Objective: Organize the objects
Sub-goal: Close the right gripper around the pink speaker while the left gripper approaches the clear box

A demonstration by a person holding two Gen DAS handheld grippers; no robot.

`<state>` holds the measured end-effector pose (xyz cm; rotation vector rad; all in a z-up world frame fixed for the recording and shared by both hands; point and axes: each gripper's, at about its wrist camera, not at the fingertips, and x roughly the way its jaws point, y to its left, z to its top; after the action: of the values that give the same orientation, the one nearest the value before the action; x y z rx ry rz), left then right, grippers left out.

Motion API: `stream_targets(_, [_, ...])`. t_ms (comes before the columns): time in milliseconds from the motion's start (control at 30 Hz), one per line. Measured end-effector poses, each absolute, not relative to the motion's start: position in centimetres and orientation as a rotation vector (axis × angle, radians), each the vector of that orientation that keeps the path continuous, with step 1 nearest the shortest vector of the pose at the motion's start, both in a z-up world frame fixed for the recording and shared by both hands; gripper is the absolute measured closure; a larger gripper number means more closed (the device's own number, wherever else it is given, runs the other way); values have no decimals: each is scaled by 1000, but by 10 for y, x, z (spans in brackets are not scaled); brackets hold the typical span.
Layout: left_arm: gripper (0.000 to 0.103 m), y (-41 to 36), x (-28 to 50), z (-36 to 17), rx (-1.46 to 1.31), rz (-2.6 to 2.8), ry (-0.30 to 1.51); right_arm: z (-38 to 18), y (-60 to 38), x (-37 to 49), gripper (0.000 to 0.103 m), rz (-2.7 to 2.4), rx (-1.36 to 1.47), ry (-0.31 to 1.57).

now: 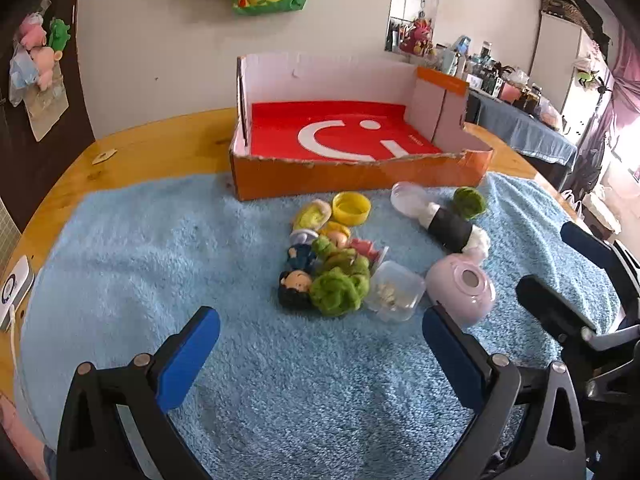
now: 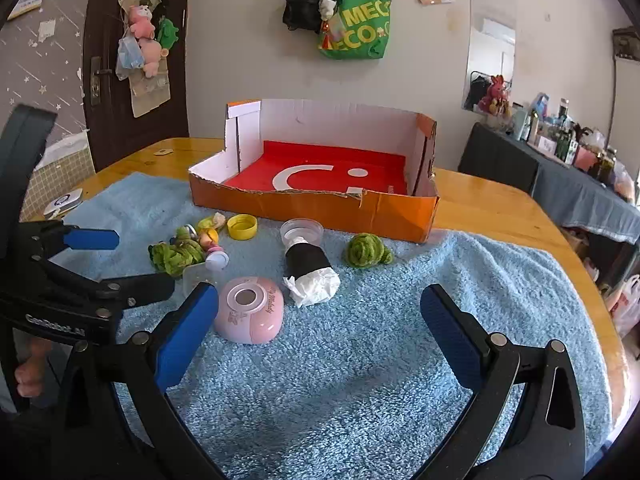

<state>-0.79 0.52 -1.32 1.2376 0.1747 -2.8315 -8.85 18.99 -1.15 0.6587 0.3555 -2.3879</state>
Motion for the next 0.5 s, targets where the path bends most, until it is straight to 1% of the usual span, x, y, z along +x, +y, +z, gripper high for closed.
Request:
stream_targets(67, [0,5,-7,-15,1244,-2828,181,-13,190,-90,7,-2377,679,351])
stream_targets(133, [0,5,-7,-16,1244,-2825,182,-16,188,-90,19,-2364,701,354])
stream_targets(200, [0,5,-7,-17,1244,-2823,178,-19,187,-90,23,-2350,718,355])
stream_targets(267, [0,4,-7,-18,1241,-2822,181,-20,186,-89,24,-2337,726,353])
stream_targets(367, [0,4,-8,-18,1240,-2821,197,-21,184,-88,29,-2324,729,354])
stream_targets(433, [4,3,-8,-18,1242,-2821,204,-22,183,-88,32,-2315,734,350])
stream_targets(500, [10,3,-9,-19,1245,-2812,204,-23,183,-89,33,-2309,744,348])
